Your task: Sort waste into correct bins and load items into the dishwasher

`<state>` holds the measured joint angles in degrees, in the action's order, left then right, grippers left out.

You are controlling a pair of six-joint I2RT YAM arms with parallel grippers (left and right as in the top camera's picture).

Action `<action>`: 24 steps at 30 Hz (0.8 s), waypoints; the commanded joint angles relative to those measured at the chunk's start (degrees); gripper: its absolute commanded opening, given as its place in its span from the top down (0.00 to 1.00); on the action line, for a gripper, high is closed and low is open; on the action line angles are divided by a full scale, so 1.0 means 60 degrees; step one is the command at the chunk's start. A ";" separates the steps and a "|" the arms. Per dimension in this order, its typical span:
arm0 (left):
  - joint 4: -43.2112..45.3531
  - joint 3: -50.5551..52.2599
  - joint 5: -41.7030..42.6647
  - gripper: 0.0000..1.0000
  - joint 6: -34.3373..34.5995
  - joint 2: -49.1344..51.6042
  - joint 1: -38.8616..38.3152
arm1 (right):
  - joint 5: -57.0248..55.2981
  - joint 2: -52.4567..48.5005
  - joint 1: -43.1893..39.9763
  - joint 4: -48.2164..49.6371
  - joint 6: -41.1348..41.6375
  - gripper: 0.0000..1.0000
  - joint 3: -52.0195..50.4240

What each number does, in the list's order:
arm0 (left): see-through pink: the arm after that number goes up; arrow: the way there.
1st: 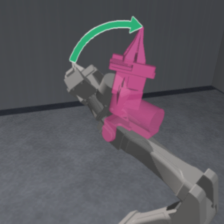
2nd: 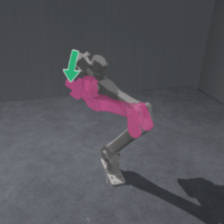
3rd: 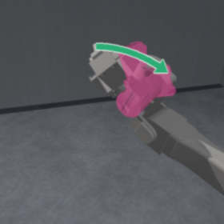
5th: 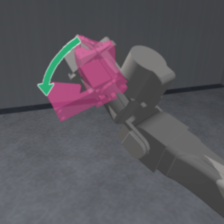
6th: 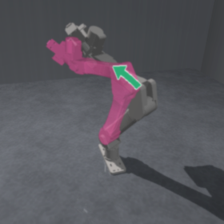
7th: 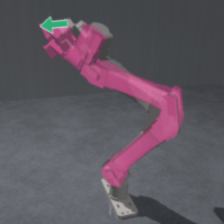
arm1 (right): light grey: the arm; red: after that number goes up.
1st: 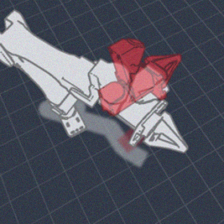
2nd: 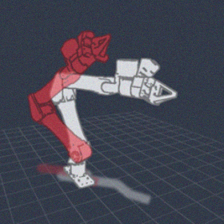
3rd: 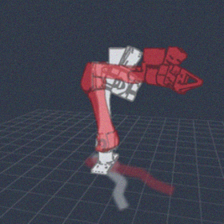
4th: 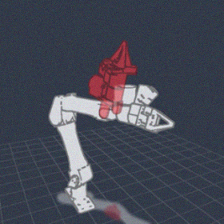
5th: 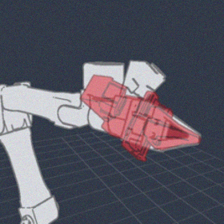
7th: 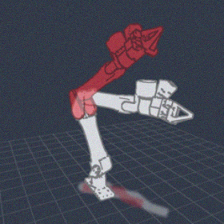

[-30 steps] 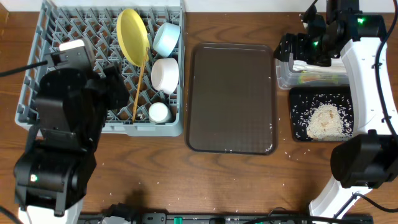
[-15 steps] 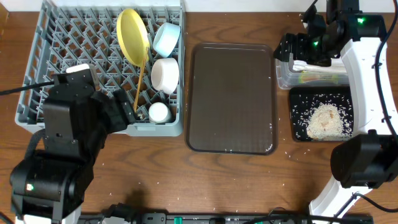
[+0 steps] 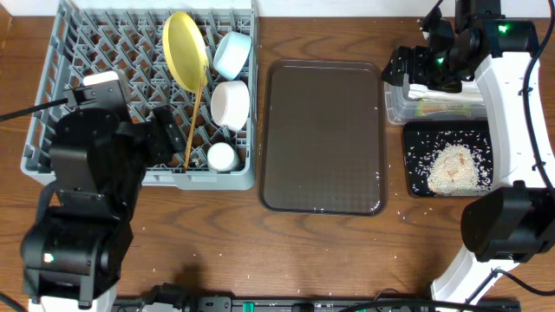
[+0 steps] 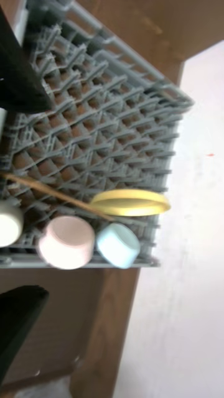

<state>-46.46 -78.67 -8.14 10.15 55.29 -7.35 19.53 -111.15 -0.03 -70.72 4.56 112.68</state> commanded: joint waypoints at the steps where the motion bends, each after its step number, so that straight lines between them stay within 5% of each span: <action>1: 0.0951 0.1169 0.0925 0.10 -0.1231 -0.0670 0.0816 | 0.0029 0.0040 0.0197 0.0000 0.0018 0.01 0.0004; 3: 0.2441 0.2801 0.1989 0.10 -0.1927 -0.1672 0.1661 | 0.0029 0.0040 0.0197 0.0000 0.0018 0.01 0.0007; 11: 0.6222 0.6725 0.2044 0.10 -0.2262 -0.4379 0.2248 | 0.0029 0.0040 0.0197 0.0000 0.0018 0.01 0.0004; 24: 0.7122 1.0550 0.1931 0.09 -0.2262 -0.7544 0.2251 | 0.0029 0.0040 0.0197 0.0000 0.0018 0.01 0.0004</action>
<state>-4.60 -18.02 3.27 -2.87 13.93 5.91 19.51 -111.15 -0.03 -70.70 4.56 112.68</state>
